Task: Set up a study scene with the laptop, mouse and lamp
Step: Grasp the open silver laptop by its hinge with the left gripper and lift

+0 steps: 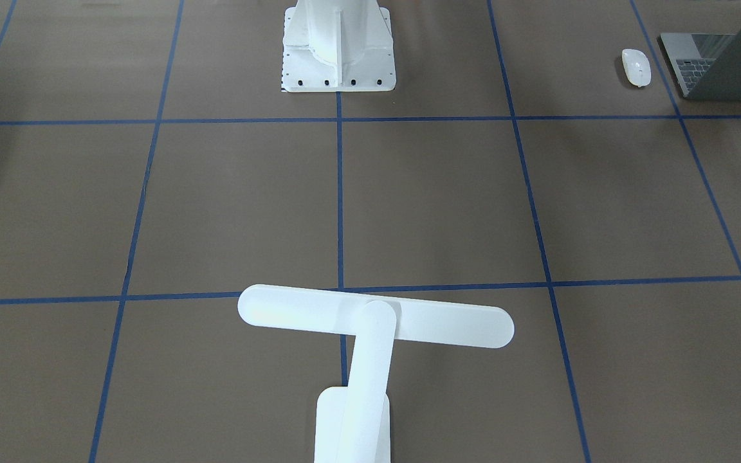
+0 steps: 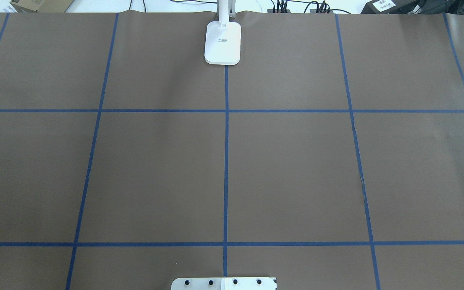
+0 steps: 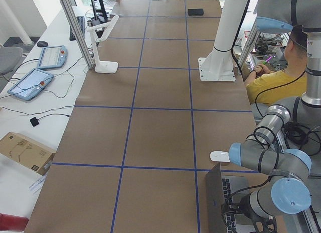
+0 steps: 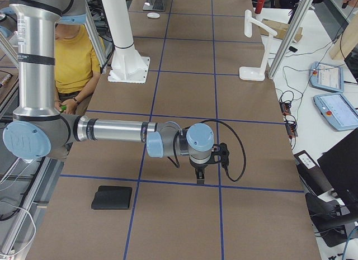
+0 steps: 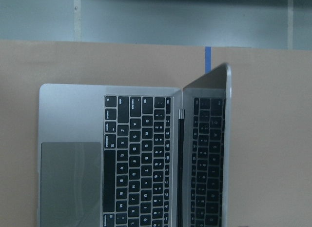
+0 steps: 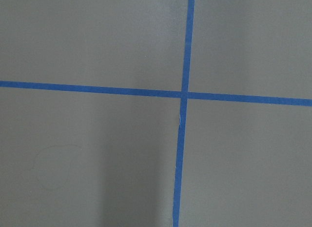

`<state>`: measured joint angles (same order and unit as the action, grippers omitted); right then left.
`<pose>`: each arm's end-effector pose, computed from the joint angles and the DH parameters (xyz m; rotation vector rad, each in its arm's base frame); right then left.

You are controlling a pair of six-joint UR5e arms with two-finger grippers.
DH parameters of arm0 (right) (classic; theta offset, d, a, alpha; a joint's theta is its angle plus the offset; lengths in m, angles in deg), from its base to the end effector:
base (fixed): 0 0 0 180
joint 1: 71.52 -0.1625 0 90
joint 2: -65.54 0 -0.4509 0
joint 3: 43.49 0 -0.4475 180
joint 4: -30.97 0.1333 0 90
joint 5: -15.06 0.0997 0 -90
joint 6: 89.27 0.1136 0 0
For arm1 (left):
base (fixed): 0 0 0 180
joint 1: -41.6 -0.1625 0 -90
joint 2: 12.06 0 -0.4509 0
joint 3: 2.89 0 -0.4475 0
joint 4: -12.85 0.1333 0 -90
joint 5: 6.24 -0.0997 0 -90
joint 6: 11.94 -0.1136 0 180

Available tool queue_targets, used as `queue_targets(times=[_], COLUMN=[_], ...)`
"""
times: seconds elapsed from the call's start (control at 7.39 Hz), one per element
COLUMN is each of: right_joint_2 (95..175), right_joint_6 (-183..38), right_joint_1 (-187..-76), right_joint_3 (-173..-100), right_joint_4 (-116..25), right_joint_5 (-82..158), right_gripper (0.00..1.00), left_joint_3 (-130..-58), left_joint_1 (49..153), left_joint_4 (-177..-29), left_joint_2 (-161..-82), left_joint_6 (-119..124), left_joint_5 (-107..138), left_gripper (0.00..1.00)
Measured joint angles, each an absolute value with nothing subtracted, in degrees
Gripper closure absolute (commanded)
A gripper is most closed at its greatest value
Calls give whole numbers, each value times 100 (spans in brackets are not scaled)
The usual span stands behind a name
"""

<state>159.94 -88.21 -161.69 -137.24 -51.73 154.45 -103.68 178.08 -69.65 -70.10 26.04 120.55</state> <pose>0.0486 -0.5203 0.6790 0.1021 -0.8618 -0.0299 -0.2063 -0.1059 0.8343 -0.4850 0.7387 -1.5487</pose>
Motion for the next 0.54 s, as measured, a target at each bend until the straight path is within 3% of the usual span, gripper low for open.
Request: queue_targets(times=[0.41, 0.54], right_joint_2=[15994, 15994], right_joint_6=[-8821, -8821], right_joint_1=[-16167, -16168], right_joint_3=[-13721, -13721], right_joint_4=[-5174, -5174], right_joint_5=[15445, 15445], right_gripper=[0, 0], left_joint_3=[-10115, -10071], left_joint_1=[17801, 17801], left_joint_4=[-7055, -7060], left_joint_2=[-7012, -7012], left_joint_6=[2643, 2641], left_joint_5=[12217, 12257], left_gripper=[15, 22])
